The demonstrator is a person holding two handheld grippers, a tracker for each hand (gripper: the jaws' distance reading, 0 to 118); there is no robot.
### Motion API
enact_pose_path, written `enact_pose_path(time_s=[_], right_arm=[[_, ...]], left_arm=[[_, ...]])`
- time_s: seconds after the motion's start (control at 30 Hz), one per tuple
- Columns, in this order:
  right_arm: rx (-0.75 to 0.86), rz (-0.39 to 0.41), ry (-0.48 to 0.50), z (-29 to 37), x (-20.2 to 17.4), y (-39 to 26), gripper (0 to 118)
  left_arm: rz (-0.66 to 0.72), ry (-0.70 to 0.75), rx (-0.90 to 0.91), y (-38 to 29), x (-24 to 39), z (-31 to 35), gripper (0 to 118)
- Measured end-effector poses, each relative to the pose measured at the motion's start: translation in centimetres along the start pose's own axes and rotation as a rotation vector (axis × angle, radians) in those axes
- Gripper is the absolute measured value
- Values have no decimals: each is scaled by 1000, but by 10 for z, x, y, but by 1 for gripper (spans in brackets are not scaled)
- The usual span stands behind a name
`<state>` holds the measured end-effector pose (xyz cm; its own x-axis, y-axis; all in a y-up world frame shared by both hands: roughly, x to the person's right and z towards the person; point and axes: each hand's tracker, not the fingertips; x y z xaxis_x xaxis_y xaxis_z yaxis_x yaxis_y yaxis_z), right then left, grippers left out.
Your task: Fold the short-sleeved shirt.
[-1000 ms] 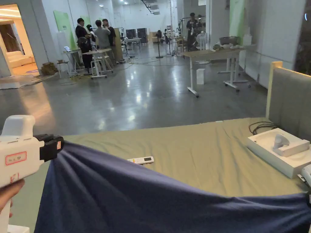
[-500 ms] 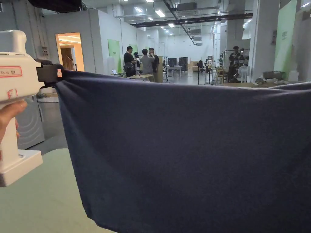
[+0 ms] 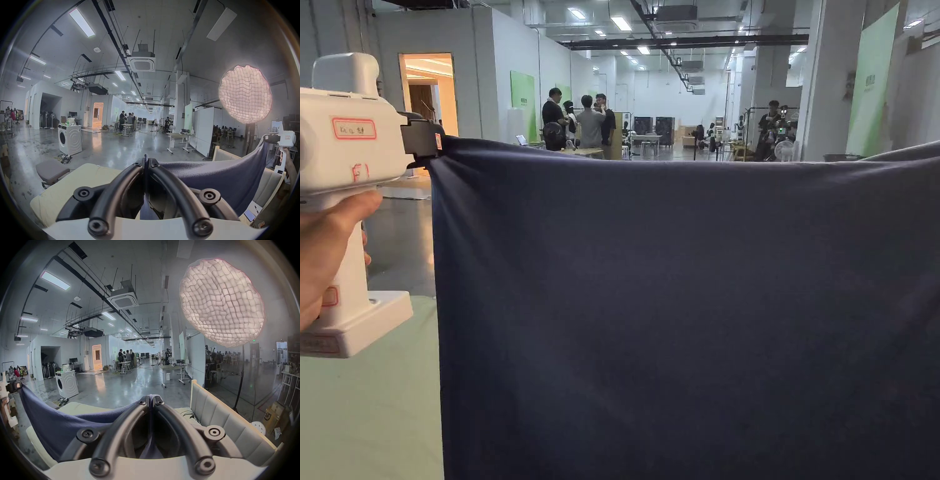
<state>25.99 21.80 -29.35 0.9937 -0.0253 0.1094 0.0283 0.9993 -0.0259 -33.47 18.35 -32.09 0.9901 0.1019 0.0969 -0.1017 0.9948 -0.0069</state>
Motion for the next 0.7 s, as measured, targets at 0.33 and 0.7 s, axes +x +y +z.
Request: enact_pose_path(time_s=[0.33,0.7], right_arm=[[-1,27,-20,-65,-15,7,3],[5,59,-64,-167,-17,25,3]], left_arm=[[0,64,-20,-8,7,-76,5],[-98,124,-2,-4,16,-159,5]])
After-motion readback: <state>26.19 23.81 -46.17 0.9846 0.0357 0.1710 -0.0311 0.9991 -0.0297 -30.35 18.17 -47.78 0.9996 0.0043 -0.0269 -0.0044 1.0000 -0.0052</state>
